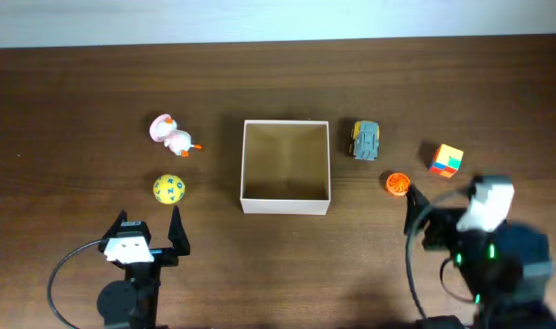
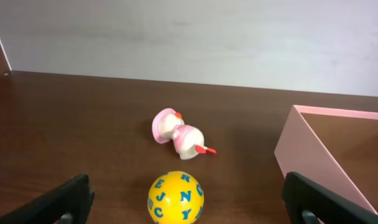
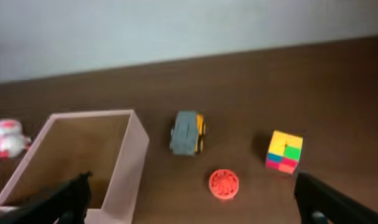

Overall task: Pack container
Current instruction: 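Move the right gripper toward the grey-yellow toy truck, then lower the right gripper over the toy truck and align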

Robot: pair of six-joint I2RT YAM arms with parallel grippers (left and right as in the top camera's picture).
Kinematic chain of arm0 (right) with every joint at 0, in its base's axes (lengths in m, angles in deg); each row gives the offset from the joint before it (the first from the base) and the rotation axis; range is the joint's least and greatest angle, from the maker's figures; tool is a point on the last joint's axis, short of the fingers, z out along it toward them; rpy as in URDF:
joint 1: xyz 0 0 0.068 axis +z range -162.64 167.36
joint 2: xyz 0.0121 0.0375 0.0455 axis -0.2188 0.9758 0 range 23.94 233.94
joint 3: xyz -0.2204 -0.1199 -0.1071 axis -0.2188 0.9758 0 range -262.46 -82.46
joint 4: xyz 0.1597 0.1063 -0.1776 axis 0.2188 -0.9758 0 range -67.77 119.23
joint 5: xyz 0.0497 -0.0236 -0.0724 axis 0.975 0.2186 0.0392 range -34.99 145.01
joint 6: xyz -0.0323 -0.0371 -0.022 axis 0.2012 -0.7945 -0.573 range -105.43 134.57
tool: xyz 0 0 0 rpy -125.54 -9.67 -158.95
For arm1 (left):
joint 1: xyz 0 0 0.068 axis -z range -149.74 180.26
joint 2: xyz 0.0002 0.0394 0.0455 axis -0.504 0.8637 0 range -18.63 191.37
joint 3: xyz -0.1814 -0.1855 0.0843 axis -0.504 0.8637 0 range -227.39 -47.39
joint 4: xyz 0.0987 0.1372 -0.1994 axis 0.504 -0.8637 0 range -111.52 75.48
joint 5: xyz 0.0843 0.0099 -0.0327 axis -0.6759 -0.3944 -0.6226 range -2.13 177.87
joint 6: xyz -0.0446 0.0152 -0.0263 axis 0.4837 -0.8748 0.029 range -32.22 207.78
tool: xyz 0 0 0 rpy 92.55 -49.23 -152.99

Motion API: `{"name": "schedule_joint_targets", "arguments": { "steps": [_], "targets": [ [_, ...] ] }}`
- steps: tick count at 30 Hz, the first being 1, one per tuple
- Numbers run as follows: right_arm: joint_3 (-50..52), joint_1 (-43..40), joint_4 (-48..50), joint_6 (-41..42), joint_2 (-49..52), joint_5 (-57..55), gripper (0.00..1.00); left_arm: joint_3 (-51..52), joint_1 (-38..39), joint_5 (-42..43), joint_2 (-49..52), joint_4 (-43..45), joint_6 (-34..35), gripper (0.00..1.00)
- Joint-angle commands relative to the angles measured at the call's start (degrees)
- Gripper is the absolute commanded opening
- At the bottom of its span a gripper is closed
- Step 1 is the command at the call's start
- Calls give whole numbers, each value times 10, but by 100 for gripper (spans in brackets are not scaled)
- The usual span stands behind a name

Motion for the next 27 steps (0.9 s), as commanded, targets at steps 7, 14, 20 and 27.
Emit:
{"name": "schedule_joint_targets", "arguments": {
  "steps": [7, 14, 20, 27],
  "targets": [
    [-125, -2, 10, 0, 234, 104, 99, 4, 1, -2, -5, 2, -11, 99],
    [-161, -2, 52, -2, 448, 119, 99, 4, 1, -2, -5, 2, -11, 99],
    [-233, -2, 56, -31, 600, 145, 99, 4, 1, -2, -5, 2, -11, 99],
    [-245, -2, 90, -37, 657, 82, 99, 4, 1, -2, -5, 2, -11, 99]
  ]
}}
